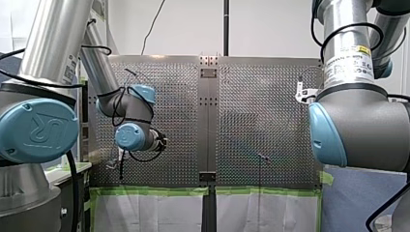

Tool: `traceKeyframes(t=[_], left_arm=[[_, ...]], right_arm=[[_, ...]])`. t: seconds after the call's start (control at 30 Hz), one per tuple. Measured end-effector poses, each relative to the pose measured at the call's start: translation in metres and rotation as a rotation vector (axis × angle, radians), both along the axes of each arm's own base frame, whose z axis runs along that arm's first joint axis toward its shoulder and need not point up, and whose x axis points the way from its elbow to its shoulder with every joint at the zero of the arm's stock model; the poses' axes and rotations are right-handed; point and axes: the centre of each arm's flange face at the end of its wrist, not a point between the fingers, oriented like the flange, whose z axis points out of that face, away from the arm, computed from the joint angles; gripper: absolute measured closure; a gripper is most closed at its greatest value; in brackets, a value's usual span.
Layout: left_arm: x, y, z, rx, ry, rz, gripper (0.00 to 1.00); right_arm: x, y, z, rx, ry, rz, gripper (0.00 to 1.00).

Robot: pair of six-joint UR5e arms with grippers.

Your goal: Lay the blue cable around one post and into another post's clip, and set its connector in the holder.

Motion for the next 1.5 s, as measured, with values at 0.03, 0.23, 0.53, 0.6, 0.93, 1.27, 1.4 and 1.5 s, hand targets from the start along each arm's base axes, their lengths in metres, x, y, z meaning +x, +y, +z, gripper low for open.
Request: traceKeyframes(t=[0.03,0.23,0.53,0.6,0.93,1.27,1.4,1.5], left_arm=[[0.0001,0.0001,0.0000,0.000,0.000,0.000,0.00],[0.0011,0.0003,0.0000,-0.001,0.000,-0.002,0.00],[0.0037,0.0016,0.0002,-0.004,-0.002,0.001,0.00],[0.0043,0.0019,0.0002,-0.004,-0.002,0.001,0.00],[0.0056,0.0031,0.0000,-0.003,0.000,0.001,0.00],[0.0056,0.0032,-0.0003,0.012,0.002,-0.005,0.00],[0.0065,0.0027,0.0003,0.008,-0.006,-0.006,0.00],[0.0081,0.0017,0.0015,0.000,-0.019,-0.006,0.00]], right_arm=[[0.0000,0.0000,0.0000,0.000,0.000,0.000,0.80],[0.0000,0.0000,0.0000,0.000,0.000,0.000,0.54],[0.0000,0.0000,0.0000,0.000,0.000,0.000,0.00],[0.0001,0.0000,0.0000,0.000,0.000,0.000,0.00],[0.0000,0.0000,0.0000,0.000,0.000,0.000,0.00],[0.0000,0.0000,-0.0001,0.000,0.000,0.000,0.00],[0.0000,0.0000,0.0000,0.000,0.000,0.000,0.00],[0.0000,0.0000,-0.0001,0.000,0.000,0.000,0.00]])
